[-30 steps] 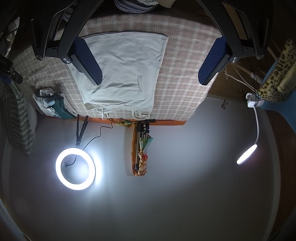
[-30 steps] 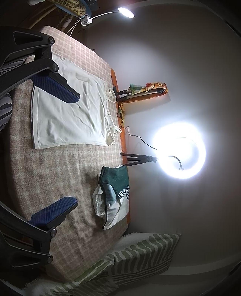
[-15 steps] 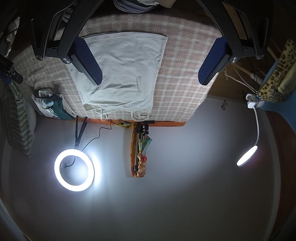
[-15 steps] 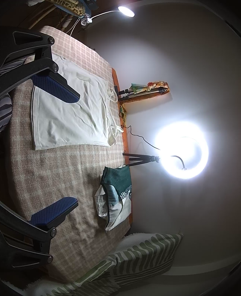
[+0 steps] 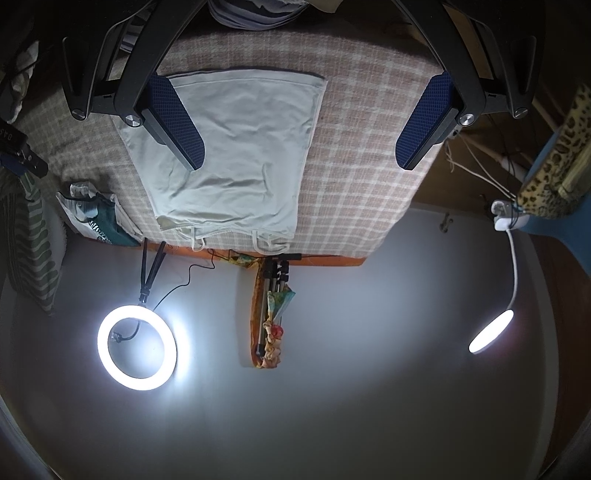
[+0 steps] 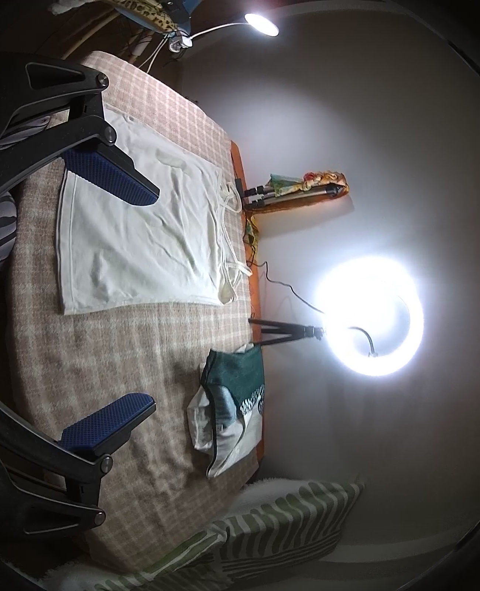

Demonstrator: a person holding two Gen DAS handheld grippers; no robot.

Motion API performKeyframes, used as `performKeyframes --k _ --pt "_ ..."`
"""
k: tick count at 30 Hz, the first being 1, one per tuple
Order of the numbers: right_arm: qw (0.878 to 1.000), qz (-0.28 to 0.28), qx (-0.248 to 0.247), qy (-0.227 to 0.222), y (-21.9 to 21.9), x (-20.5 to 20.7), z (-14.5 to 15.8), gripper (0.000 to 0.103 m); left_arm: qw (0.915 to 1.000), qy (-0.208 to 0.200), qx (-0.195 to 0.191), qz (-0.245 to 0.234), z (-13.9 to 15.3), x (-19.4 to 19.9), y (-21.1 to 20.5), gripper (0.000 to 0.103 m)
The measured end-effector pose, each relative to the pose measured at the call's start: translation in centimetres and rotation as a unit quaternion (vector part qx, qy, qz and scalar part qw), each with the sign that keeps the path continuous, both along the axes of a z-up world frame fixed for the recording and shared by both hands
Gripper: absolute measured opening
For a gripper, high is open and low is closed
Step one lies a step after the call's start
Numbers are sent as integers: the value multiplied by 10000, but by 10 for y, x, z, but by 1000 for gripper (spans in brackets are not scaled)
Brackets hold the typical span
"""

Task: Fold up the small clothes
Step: 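Lower the left tool to the camisole's side edge and close on it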

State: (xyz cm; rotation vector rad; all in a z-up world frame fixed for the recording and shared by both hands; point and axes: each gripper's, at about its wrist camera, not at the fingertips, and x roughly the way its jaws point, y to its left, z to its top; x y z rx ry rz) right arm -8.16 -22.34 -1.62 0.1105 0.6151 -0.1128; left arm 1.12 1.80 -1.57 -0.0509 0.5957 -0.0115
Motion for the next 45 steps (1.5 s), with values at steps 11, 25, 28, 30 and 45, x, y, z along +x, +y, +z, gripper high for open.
performKeyframes --k 11,25,28,30,45 --pt "9991 395 -143 -58 38 61 0 103 9989 316 -325 137 -52 9 38 102" --pt "9871 1450 308 600 104 190 -13 81 9705 1728 -1670 -182 -164 49 69 64" --pt "9826 1611 478 796 115 218 -22 70 9671 1827 -1750 -252 -175 55 68 63" --pt "9797 1699 548 907 123 236 -27 66 9669 1852 -1727 -319 -179 57 66 62" --pt "9408 2590 879 2003 226 364 -92 54 9704 1709 -1628 -508 -189 65 58 39"
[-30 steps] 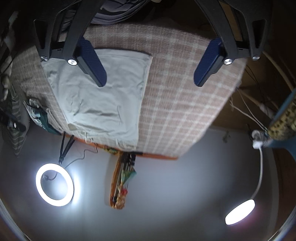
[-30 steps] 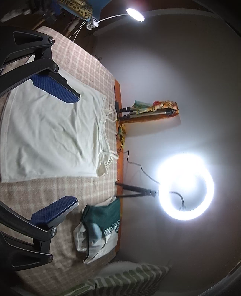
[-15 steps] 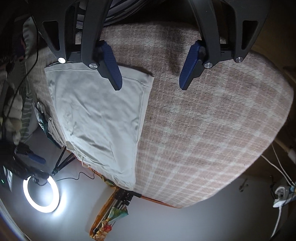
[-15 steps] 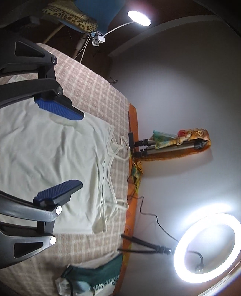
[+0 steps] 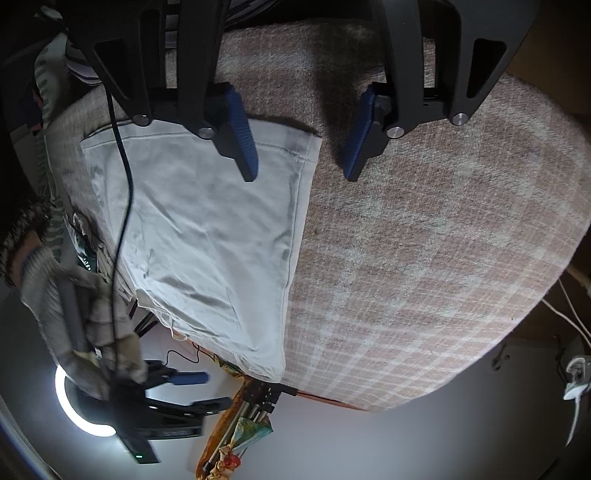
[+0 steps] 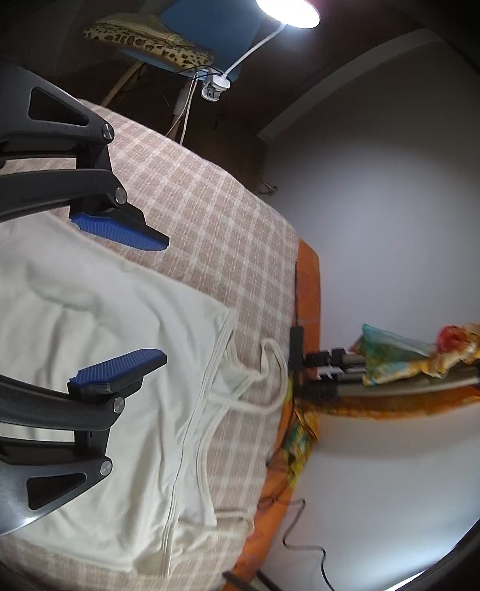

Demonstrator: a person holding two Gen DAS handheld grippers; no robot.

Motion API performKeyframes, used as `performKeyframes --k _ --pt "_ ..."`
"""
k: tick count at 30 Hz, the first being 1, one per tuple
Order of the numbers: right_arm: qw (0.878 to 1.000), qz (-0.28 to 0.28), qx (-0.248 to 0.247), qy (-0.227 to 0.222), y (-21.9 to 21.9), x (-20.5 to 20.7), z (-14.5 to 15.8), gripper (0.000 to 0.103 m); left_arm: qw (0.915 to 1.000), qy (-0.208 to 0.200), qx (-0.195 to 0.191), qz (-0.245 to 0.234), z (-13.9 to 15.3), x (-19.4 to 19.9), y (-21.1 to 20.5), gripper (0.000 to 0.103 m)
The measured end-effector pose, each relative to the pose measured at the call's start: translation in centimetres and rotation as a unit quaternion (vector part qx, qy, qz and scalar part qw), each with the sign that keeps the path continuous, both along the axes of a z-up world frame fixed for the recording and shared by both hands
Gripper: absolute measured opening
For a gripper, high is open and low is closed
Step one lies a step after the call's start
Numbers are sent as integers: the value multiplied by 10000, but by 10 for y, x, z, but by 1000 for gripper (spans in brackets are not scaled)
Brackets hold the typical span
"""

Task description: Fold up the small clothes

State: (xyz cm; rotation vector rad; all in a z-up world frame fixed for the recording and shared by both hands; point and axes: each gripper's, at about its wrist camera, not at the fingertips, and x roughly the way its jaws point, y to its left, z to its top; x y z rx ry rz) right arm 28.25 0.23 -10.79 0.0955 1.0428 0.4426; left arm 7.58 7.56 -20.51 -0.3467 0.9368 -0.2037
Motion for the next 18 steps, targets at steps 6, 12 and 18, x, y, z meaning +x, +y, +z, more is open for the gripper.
performKeyframes --k 6,12,18 --pt "9992 -41 50 383 27 40 -30 47 9993 -12 -364 -97 -3 3 -1 20" --pt "9966 -19 -601 564 54 69 -58 43 9980 -33 -596 -184 -5 7 -3 8" --pt "9931 -179 -939 677 59 93 -74 42 9974 -109 -680 -198 -4 5 -3 6"
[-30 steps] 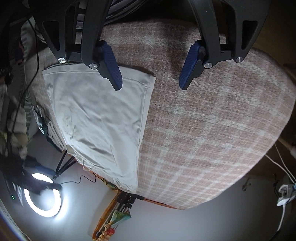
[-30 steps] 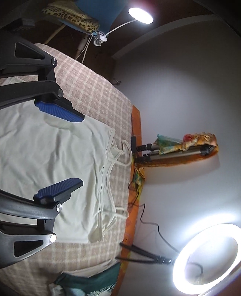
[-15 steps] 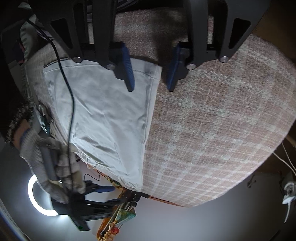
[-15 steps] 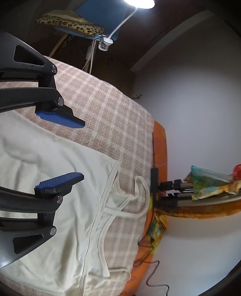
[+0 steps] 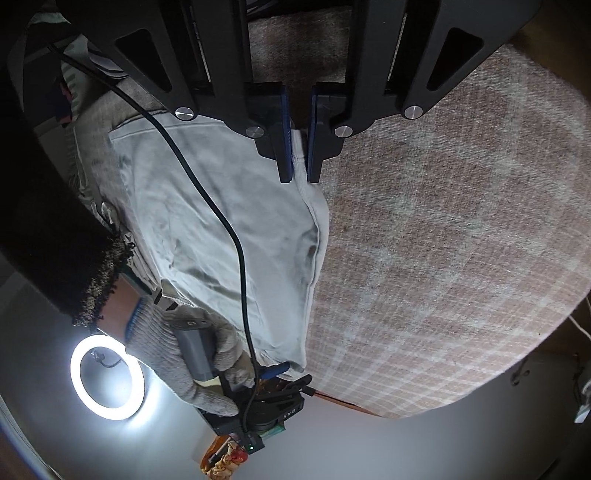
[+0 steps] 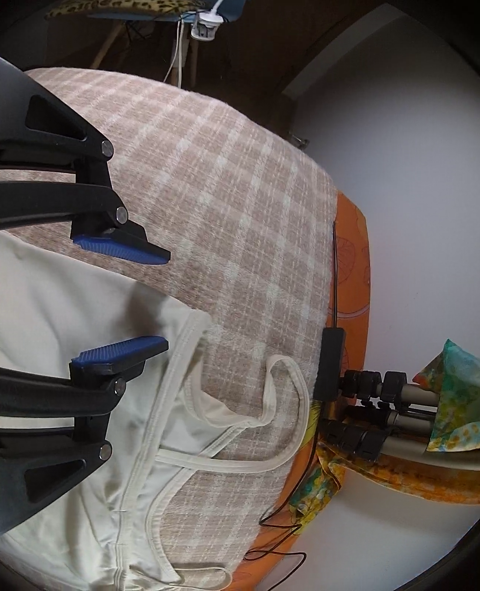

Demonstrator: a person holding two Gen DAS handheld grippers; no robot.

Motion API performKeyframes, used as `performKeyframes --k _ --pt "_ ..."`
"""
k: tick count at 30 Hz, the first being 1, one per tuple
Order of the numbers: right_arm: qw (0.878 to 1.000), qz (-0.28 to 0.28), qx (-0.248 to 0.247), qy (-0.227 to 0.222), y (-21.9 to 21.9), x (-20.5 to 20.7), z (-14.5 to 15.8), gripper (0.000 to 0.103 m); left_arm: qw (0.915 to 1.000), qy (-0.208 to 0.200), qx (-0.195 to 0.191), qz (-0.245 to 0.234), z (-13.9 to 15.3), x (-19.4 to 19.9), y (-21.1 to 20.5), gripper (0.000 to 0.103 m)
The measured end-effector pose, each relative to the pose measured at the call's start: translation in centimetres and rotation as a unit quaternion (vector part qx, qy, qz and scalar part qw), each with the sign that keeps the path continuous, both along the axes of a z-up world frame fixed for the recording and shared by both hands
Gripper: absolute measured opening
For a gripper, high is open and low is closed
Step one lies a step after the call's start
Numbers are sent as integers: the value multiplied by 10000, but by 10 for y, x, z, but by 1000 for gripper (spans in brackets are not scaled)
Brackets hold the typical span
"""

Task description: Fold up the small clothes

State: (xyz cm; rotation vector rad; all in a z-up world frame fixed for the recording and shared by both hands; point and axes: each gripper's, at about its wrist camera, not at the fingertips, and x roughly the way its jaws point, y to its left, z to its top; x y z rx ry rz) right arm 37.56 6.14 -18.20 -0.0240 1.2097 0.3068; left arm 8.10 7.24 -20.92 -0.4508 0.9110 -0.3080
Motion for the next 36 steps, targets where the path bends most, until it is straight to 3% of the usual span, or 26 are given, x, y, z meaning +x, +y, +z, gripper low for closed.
performKeyframes --k 7,11,12,26,32,36 --pt "9988 171 -448 122 15 10 -13 31 9998 -147 -11 -122 6 -2 -4 5" --pt "9981 145 -586 76 15 12 -13 4 9995 -225 72 -218 12 -2 -9 5" --pt "9986 130 -499 101 12 13 -11 2 9994 -238 77 -251 13 -2 -10 5" --pt "9991 102 -171 -387 -67 -14 54 0 9920 -538 299 -1105 42 -8 -57 5" --pt "9985 -168 -262 -440 -114 -22 55 0 9820 -595 525 -1713 45 -6 -97 5" --pt "9984 -291 -305 -370 -136 -20 43 0 9773 -403 598 -1994 37 0 -117 5"
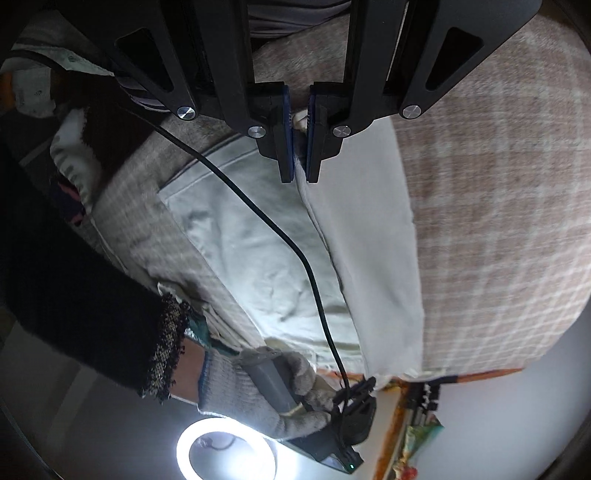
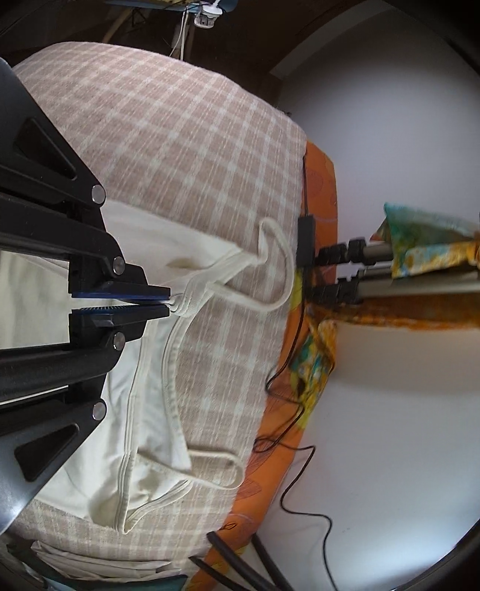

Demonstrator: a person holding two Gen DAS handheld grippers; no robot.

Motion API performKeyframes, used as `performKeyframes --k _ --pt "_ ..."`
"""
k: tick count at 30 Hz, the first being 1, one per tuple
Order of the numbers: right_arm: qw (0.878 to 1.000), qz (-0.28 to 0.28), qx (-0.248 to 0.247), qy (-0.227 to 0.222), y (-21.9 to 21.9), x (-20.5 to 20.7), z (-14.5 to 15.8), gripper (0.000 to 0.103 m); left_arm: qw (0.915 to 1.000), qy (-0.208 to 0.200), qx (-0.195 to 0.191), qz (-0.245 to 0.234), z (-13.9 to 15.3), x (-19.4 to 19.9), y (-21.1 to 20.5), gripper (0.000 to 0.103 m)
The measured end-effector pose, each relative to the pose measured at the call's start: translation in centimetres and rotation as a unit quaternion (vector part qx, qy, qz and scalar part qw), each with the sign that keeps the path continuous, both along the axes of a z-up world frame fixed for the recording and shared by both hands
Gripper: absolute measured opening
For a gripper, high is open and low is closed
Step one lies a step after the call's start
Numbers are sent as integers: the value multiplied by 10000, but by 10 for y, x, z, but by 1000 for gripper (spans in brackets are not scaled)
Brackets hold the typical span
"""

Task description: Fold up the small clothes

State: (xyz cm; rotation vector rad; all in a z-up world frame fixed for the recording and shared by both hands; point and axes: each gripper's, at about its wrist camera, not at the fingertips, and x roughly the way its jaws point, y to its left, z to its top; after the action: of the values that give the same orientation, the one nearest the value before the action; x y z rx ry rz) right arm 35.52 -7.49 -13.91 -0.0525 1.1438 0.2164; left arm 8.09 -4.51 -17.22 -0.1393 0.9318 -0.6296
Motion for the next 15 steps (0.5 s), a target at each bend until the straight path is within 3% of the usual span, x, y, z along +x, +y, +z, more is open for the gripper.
performKeyframes --k 7,9,11,12,14,15 --pt "9999 -49 95 117 -7 5 -26 0 9988 329 207 -291 -12 10 -18 5" --pt "9998 -43 73 167 -8 6 -32 1 9983 405 196 -374 -13 12 -20 20" --pt "9998 -26 80 202 -8 6 -36 7 9973 543 134 -484 -16 13 -24 30" --pt "9998 -48 87 197 -11 5 -36 22 9971 552 83 -526 -15 13 -26 30" --pt "9997 -75 210 122 -17 3 -32 36 9972 520 76 -535 -14 12 -27 30" --pt "9997 -79 247 36 -22 0 -27 36 9974 506 54 -510 -13 11 -28 30"
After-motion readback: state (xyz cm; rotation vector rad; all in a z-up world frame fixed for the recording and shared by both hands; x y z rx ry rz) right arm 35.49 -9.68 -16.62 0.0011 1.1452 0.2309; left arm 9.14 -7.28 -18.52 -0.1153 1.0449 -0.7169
